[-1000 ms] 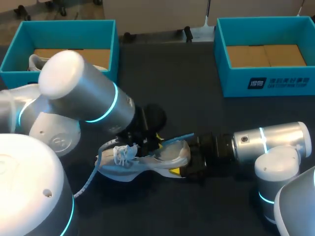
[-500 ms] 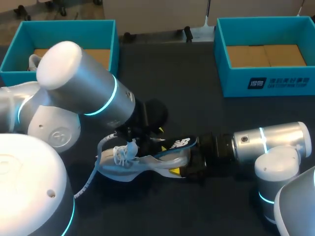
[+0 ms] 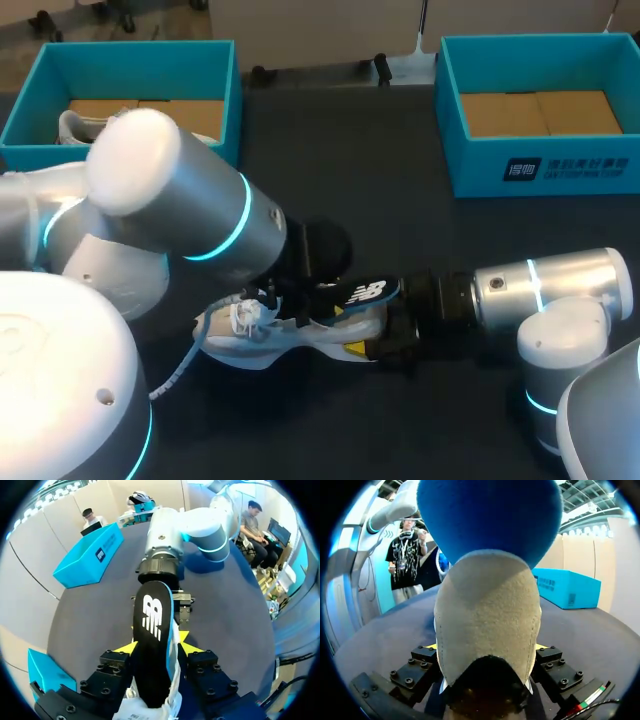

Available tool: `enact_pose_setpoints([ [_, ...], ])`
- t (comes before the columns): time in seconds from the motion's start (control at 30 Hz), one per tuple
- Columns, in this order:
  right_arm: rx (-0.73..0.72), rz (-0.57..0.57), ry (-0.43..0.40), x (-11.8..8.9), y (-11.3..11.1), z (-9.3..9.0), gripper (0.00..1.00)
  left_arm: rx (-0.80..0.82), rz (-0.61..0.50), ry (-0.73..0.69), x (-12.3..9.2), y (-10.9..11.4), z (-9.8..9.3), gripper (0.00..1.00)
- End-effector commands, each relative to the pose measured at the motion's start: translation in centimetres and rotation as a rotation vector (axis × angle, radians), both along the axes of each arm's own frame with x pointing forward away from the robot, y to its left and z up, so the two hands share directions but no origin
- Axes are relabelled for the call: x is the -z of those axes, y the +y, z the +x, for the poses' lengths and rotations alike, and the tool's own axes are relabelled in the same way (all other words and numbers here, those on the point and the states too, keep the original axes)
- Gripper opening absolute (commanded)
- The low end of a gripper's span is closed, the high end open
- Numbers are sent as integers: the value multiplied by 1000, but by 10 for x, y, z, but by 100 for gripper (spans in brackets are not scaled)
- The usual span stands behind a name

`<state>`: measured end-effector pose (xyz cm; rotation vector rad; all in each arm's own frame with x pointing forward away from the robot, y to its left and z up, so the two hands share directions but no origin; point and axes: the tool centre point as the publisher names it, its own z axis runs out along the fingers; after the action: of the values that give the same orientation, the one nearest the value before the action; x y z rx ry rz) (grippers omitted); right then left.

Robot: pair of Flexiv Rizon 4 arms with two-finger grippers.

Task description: Take the shoe out of the shoebox, open the shoe tongue, remove and reinsert the insole, then place the shoe into the shoebox

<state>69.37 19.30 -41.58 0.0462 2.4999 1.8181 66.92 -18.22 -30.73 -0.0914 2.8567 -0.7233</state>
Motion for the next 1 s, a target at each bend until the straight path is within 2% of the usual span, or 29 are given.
enact_pose_setpoints([
  [0.03,2,-5,0,-1,2,-1,0,-19,28,-16,10,-17,3,45],
  [0.2,2,-5,0,-1,2,-1,0,-31,46,-22,15,-19,7,44],
  [0.37,2,-5,0,-1,2,-1,0,-48,60,-25,19,-19,10,36],
  [0.47,2,-5,0,-1,2,-1,0,-53,64,-22,20,-19,13,0],
  [0.83,2,-5,0,-1,2,-1,0,-44,44,-10,12,-7,9,0],
  [0.9,2,-5,0,-1,2,-1,0,-34,36,-10,10,-5,5,29],
  [0.93,2,-5,0,-1,2,-1,0,-33,35,-10,10,-5,4,29],
  [0.97,2,-5,0,-1,2,-1,0,-31,32,-9,10,-4,2,37],
  [1.0,2,-5,0,-1,2,-1,0,-30,28,-13,11,-4,1,40],
])
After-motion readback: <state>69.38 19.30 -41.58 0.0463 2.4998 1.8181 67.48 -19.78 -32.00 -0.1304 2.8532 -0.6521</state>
